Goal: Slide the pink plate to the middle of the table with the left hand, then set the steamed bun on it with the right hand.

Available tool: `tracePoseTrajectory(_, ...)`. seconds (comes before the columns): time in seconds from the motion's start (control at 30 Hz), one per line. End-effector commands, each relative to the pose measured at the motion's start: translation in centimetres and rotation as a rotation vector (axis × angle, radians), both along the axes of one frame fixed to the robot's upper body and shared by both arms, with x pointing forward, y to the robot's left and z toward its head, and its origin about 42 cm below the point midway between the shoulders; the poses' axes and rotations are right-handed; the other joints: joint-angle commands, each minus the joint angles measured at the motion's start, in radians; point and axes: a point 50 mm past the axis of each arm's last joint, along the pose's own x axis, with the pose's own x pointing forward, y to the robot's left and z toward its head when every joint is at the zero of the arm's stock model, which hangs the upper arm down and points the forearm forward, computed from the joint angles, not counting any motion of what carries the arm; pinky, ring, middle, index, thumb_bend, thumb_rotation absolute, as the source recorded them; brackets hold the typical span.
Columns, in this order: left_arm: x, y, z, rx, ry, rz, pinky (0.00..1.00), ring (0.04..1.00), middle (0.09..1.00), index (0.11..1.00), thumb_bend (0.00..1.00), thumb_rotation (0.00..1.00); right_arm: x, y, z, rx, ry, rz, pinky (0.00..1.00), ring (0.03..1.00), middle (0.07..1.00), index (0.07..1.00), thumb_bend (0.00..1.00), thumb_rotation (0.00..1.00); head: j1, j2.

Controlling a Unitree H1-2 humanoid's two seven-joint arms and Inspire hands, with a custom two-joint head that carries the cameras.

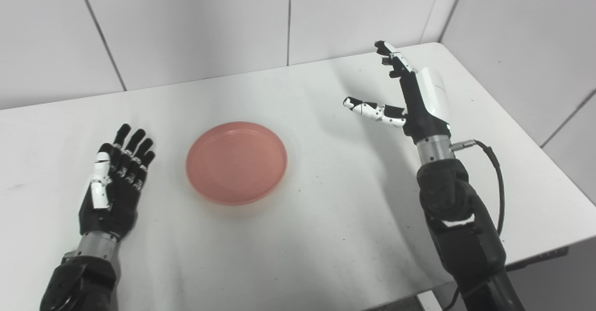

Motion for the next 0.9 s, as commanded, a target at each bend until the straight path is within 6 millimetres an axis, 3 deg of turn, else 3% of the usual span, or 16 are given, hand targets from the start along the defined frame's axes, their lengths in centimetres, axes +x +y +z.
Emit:
tracePoseTrajectory(0.0,-1.4,1.3,-3.3,0.018,0.141,0.025,1.0,0.959,0.95,0.952,0.38,1.0,0.3,-1.3,2.7,-0.068,-0.067,-0.031,0.71,0.801,0.84,0.859,0.89,0.56,-0.003,0.0)
tracePoseTrajectory(0.4,-1.3,1.8,-3.6,0.007,0.147,0.016,1.0,0.96,0.951,0.957,0.35,1.0,0.9,-5.9,2.6,-0.182,0.049,-0.141,0.7,0.822,0.873,0.871,0.88,0.48,-0.031,0.002)
tracePoseTrajectory(0.87,-1.1,2.4,-3.5,-0.005,0.161,0.027,1.0,0.966,0.954,0.958,0.35,1.0,2.4,-8.8,2.7,-0.235,0.267,-0.239,0.71,0.882,0.917,0.916,0.91,0.54,-0.062,0.008)
